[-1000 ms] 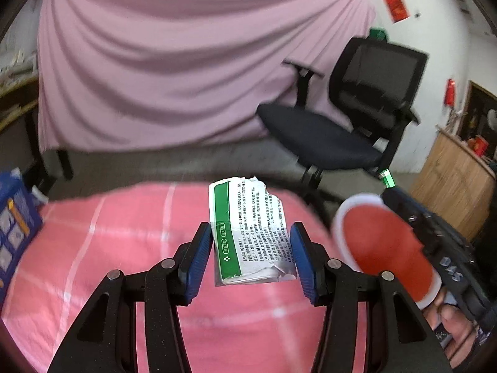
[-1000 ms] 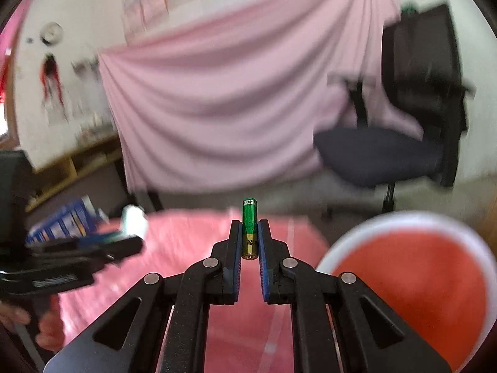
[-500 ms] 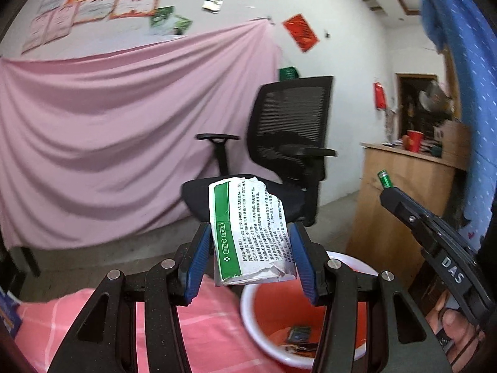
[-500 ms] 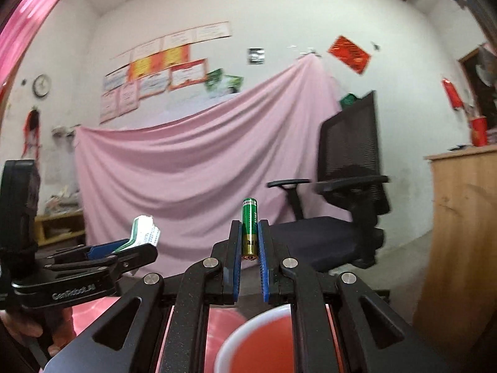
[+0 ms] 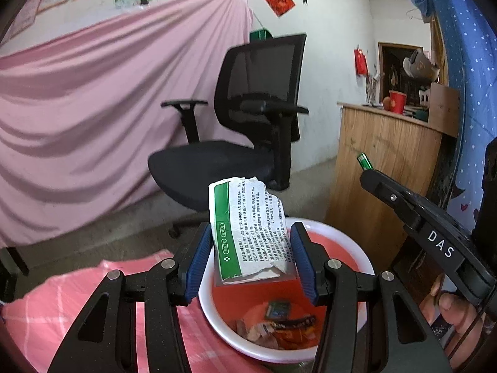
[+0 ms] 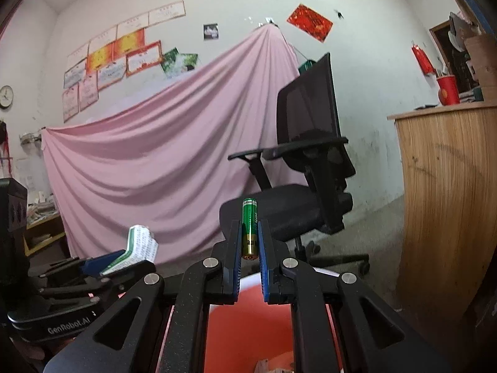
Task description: Collect trash
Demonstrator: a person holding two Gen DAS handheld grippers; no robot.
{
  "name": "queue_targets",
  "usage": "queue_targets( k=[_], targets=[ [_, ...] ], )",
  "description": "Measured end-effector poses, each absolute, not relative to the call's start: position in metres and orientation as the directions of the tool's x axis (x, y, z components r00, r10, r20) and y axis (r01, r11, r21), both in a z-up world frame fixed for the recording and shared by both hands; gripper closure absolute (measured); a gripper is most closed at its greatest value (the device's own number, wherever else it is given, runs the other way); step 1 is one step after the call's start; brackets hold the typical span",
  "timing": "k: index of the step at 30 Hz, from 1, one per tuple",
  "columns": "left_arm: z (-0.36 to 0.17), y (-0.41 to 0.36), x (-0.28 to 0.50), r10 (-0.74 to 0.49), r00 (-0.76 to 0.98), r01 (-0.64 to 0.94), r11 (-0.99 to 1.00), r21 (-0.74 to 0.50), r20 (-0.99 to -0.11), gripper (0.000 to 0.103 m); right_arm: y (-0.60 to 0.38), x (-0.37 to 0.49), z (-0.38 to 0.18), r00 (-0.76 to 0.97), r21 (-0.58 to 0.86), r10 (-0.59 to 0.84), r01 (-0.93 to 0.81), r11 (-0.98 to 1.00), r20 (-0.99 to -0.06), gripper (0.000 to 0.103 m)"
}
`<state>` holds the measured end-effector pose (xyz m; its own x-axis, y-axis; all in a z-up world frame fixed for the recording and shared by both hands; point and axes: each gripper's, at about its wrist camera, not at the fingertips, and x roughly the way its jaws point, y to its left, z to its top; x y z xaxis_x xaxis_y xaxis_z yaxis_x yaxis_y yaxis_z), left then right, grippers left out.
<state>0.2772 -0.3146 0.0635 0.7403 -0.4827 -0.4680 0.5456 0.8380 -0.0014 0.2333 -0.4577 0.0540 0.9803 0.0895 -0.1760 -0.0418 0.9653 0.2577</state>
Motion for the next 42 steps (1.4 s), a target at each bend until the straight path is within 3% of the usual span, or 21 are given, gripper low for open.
queue_targets(
  k=[14, 28, 30, 32, 39, 42],
  targets=[
    [0.038, -0.319, 0.31, -0.47, 0.617, 0.535, 0.839, -0.102, -0.631, 0.057, -0.461, 0.254, 0.032, 0.936, 0.292, 0.111, -0.009, 0.956, -0.334, 0.094],
    [0.047, -0.27, 0.296, -0.437, 0.67, 0.428, 0.888, -0.169, -0.6, 0.056, -0.445, 0.252, 0.035, 0.925, 0.262, 0.116, -0.018, 0.965, -0.363, 0.094],
    [0.051, -0.258, 0.292, -0.421, 0.685, 0.406, 0.898, -0.168, -0.594, 0.056, -0.439, 0.249, 0.037, 0.925, 0.255, 0.117, -0.023, 0.967, -0.362, 0.09],
    [0.056, -0.245, 0.286, -0.402, 0.703, 0.383, 0.909, -0.165, -0.586, 0.052, -0.432, 0.245, 0.039, 0.927, 0.248, 0.119, -0.029, 0.968, -0.355, 0.075],
    [0.068, -0.197, 0.264, -0.338, 0.756, 0.3, 0.94, -0.161, -0.561, 0.047, -0.402, 0.227, 0.05, 0.941, 0.191, 0.109, -0.048, 0.98, -0.32, 0.074],
    [0.072, -0.176, 0.252, -0.305, 0.777, 0.267, 0.952, -0.151, -0.551, 0.037, -0.391, 0.216, 0.054, 0.948, 0.18, 0.105, -0.052, 0.982, -0.301, 0.063]
  ],
)
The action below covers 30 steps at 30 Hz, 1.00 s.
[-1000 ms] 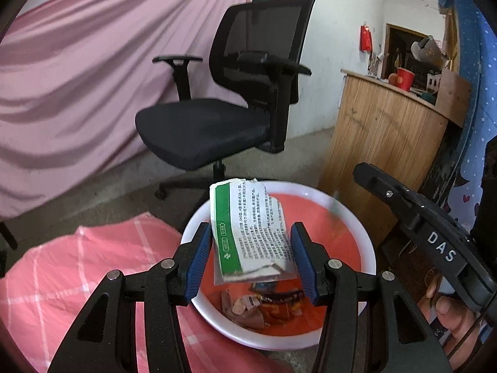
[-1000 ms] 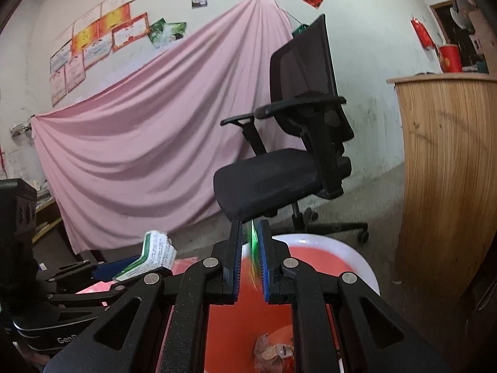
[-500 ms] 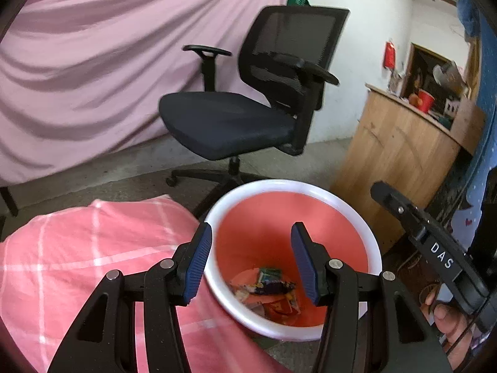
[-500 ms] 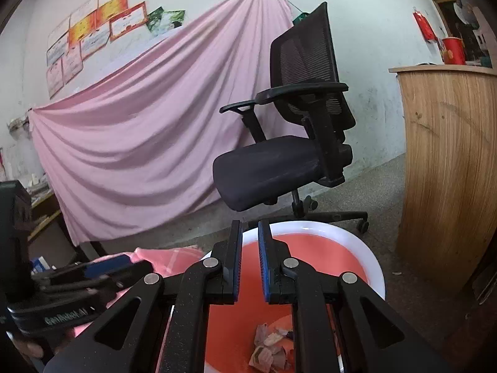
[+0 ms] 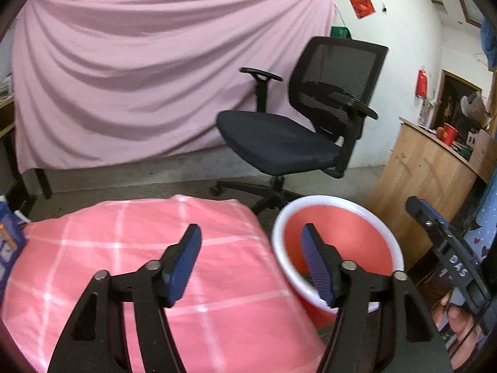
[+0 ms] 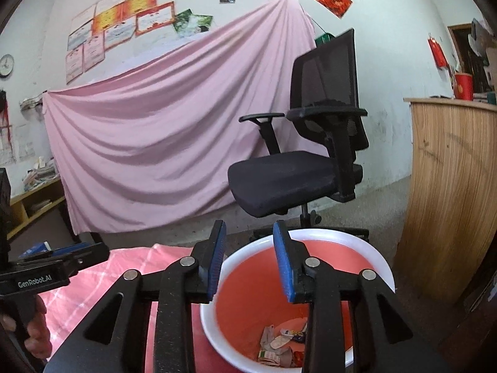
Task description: Collect trash
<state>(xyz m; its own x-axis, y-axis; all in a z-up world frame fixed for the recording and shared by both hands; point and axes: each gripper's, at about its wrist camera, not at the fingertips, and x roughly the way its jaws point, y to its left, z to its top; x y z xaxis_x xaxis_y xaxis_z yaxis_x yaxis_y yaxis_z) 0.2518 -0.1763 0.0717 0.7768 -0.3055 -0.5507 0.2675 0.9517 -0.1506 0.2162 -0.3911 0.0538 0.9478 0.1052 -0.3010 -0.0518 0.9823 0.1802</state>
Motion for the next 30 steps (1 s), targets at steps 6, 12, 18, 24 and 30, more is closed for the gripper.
queue_targets(
  k=[6, 12, 18, 24, 30],
  targets=[
    [0.076, -0.136, 0.219, -0.248, 0.834, 0.2, 0.968, -0.15, -0.493, 0.012, -0.369, 0.19, 0.06, 0.96, 0.147, 0.083, -0.044, 0.988, -0.268, 0.04],
    [0.077, -0.106, 0.182, -0.208, 0.878, 0.16, 0.976, -0.147, -0.43, 0.002, -0.351, 0.164, 0.063, 0.968, 0.114, 0.077, -0.05, 0.992, -0.239, 0.015],
    [0.074, -0.085, 0.146, -0.168, 0.9, 0.126, 0.984, -0.128, -0.403, 0.002, -0.338, 0.135, 0.066, 0.974, 0.11, 0.075, -0.052, 0.993, -0.215, 0.0],
    [0.067, -0.071, 0.103, -0.149, 0.916, 0.125, 0.988, -0.086, -0.373, 0.002, -0.317, 0.099, 0.063, 0.97, 0.097, 0.089, -0.069, 0.993, -0.226, 0.0],
    [0.058, -0.052, 0.063, -0.12, 0.932, 0.106, 0.993, -0.06, -0.341, 0.002, -0.294, 0.064, 0.058, 0.968, 0.089, 0.087, -0.068, 0.994, -0.236, 0.0]
  ],
)
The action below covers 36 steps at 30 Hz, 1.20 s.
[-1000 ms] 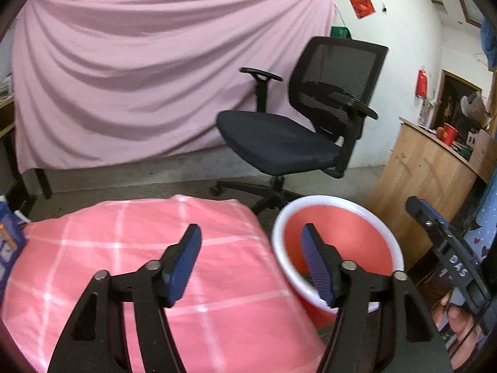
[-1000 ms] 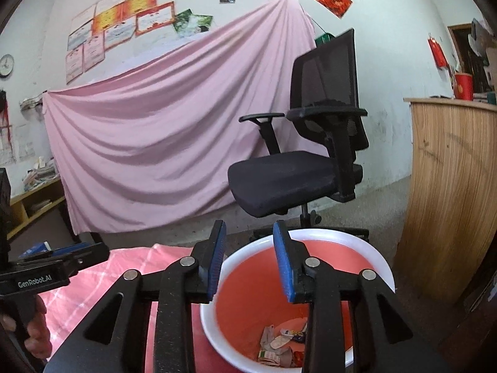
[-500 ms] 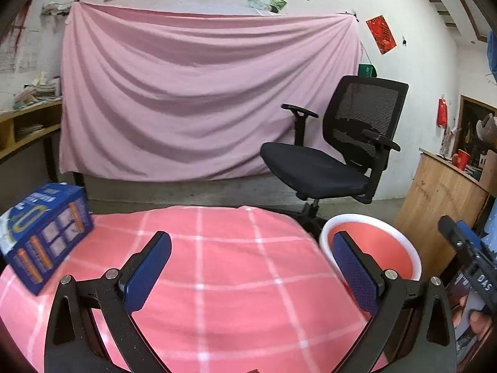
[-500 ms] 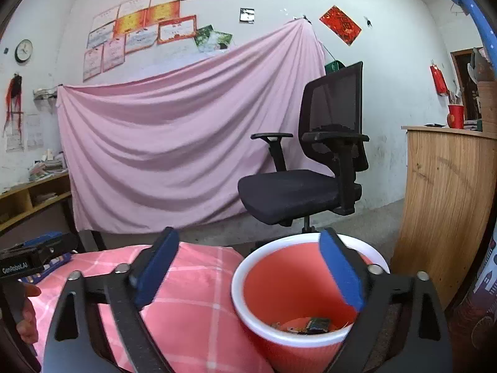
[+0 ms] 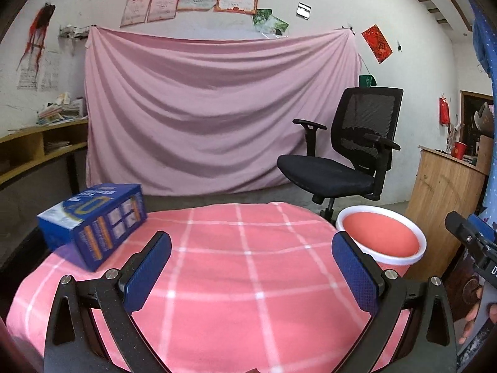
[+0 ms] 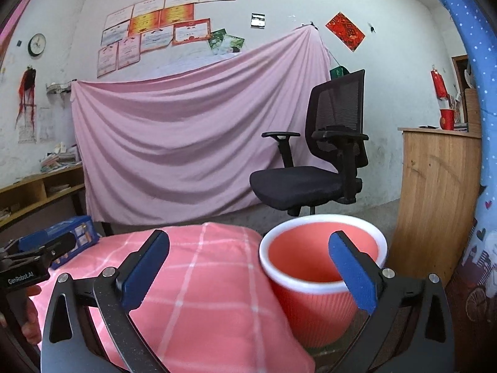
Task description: Collect trash
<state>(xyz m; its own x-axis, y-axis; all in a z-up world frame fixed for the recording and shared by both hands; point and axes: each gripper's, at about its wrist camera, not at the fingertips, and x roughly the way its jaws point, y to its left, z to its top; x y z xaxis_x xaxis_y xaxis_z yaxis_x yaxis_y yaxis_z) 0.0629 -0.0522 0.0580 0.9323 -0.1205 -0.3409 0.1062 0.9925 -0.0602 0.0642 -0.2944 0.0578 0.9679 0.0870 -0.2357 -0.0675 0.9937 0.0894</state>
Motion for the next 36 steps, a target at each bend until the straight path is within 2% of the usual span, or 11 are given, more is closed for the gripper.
queue_targets(
  k=[8, 13, 17, 36],
  targets=[
    [0.038, -0.024, 0.028, -0.102, 0.923, 0.082, 0.994, -0.067, -0.372, 0.002, -0.268, 0.026, 0.044, 0.963, 0.046, 0.087, -0.078, 0.996, -0.256, 0.0],
    [0.027, -0.012, 0.011, -0.089, 0.922, 0.067, 0.995, -0.069, -0.376, 0.002, -0.258, 0.014, 0.043, 0.97, 0.02, 0.091, -0.089, 0.996, -0.224, 0.0],
    [0.024, -0.004, 0.002, -0.084, 0.927, 0.06, 0.995, -0.076, -0.365, 0.002, -0.253, 0.007, 0.041, 0.977, 0.009, 0.09, -0.09, 0.996, -0.193, 0.0],
    [0.028, -0.005, -0.006, -0.069, 0.941, 0.051, 0.997, -0.063, -0.331, 0.002, -0.249, 0.012, 0.033, 0.97, -0.007, 0.087, -0.091, 0.996, -0.227, 0.0]
  ],
)
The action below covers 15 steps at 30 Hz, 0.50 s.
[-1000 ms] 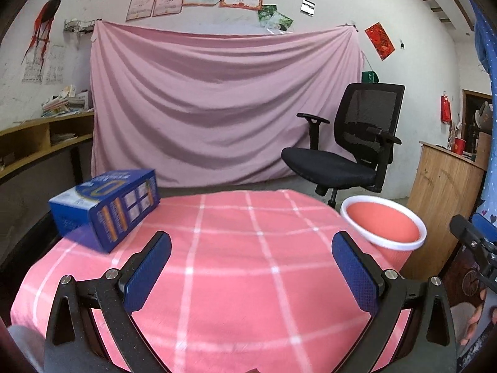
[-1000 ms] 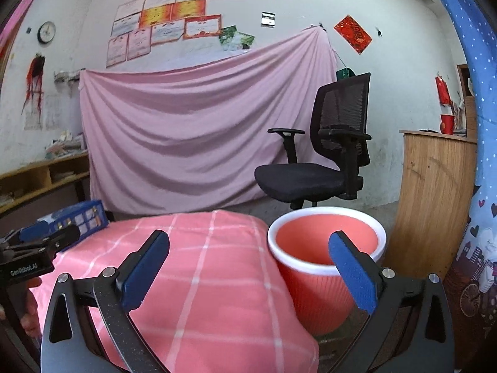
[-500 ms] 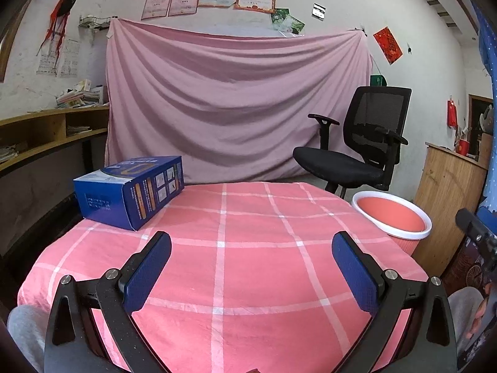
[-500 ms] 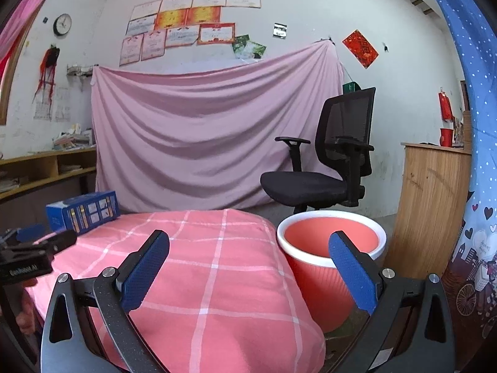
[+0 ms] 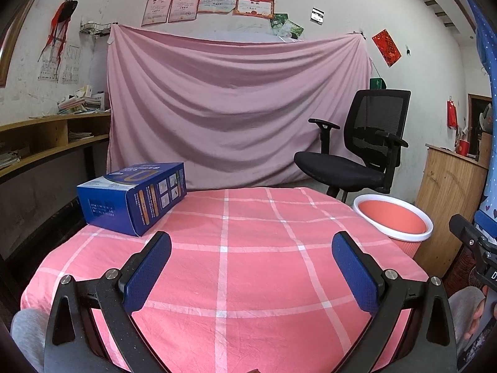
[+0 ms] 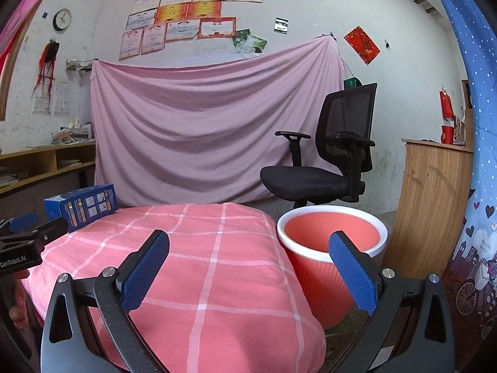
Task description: Collect trash
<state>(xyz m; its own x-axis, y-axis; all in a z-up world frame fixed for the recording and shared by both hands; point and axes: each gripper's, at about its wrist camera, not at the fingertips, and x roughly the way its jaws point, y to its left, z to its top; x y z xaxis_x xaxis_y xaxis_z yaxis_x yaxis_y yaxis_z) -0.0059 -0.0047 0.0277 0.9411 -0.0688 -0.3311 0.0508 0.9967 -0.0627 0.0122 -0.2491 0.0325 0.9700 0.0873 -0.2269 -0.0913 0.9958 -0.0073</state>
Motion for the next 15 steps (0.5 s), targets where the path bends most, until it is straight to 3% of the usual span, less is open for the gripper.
queue_targets(
  k=[15],
  targets=[
    [0.0266, -0.005, -0.0055, -0.071, 0.942, 0.053, 0.997, -0.062, -0.329, 0.002, -0.2497, 0.0127, 0.0312, 0.968, -0.006, 0.09, -0.094, 0.996, -0.233, 0.0]
  ],
)
